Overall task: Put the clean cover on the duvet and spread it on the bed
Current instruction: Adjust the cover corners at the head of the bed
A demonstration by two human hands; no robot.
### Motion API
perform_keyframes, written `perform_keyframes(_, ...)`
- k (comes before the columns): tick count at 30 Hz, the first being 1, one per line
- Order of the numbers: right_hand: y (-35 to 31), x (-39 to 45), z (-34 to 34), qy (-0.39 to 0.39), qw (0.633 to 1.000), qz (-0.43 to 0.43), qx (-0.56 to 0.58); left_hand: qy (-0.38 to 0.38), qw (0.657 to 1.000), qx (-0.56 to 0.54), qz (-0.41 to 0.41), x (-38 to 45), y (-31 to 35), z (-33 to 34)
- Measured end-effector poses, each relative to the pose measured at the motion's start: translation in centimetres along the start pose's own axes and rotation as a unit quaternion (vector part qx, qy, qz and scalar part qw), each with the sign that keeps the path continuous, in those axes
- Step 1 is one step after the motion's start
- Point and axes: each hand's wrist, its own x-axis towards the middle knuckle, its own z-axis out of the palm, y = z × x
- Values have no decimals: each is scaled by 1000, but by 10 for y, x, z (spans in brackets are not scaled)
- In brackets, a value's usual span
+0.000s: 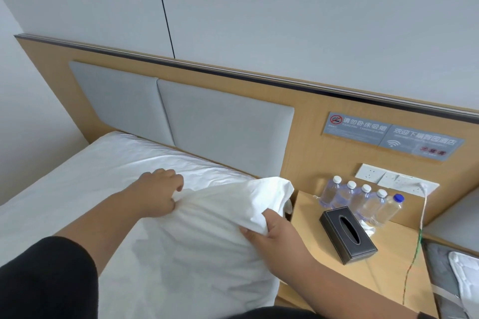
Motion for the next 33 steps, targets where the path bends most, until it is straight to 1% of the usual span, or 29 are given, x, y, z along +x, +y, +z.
perform_keyframes(1,2,0,-1,-1,1000,6,-15,-1,996,-77,44,-1,14,-9)
perform_keyframes(2,3,1,0,-5,1000,11,-23,-22,980,-188,66,-5,30,-20)
perform_keyframes(3,3,1,2,-15,999,11,-30,-58,952,-290,78,-9,45,-31)
perform_keyframes(4,3,1,4,-29,999,4,-36,-76,933,-338,95,-12,59,-39)
perform_keyframes(5,2,1,6,-42,998,-7,-39,-82,931,-336,120,-15,72,-43)
perform_keyframes(7,3,2,6,-45,998,-17,-41,-65,950,-272,136,-16,88,-42)
perform_keyframes(8,6,4,4,-36,999,-15,-38,-43,959,-250,126,-16,93,-37)
perform_keyframes(10,13,9,0,-9,999,-15,-33,-5,954,-285,88,-15,99,-27)
perform_keyframes(12,20,13,-1,28,998,-15,-53,14,929,-369,37,-16,108,-16)
perform_keyframes(16,32,24,-3,135,979,-21,-154,16,859,-504,-86,-17,127,-6)
perform_keyframes(18,33,28,-8,135,973,-5,-190,-2,825,-552,-121,-14,132,1)
perform_keyframes(19,33,29,-9,127,971,-3,-203,-9,815,-565,-130,-14,134,4)
perform_keyframes(21,31,26,-5,118,970,-46,-208,-13,806,-575,-137,-14,137,8)
perform_keyframes(23,27,20,2,82,977,-115,-159,-16,802,-582,-134,-12,139,10)
perform_keyframes(24,24,18,5,54,984,-131,-105,-23,799,-586,-134,-13,140,10)
perform_keyframes(26,16,14,8,-3,992,-123,32,-40,790,-598,-130,-14,140,9)
perform_keyframes(28,9,14,7,-51,982,-107,146,-51,779,-613,-120,-17,139,7)
perform_keyframes(30,8,14,5,-72,973,-107,190,-67,769,-626,-112,-20,135,7)
perform_keyframes(32,10,15,6,-81,965,-108,225,-105,759,-634,-104,-24,128,7)
perform_keyframes(33,10,17,7,-75,962,-94,247,-125,753,-637,-102,-25,124,8)
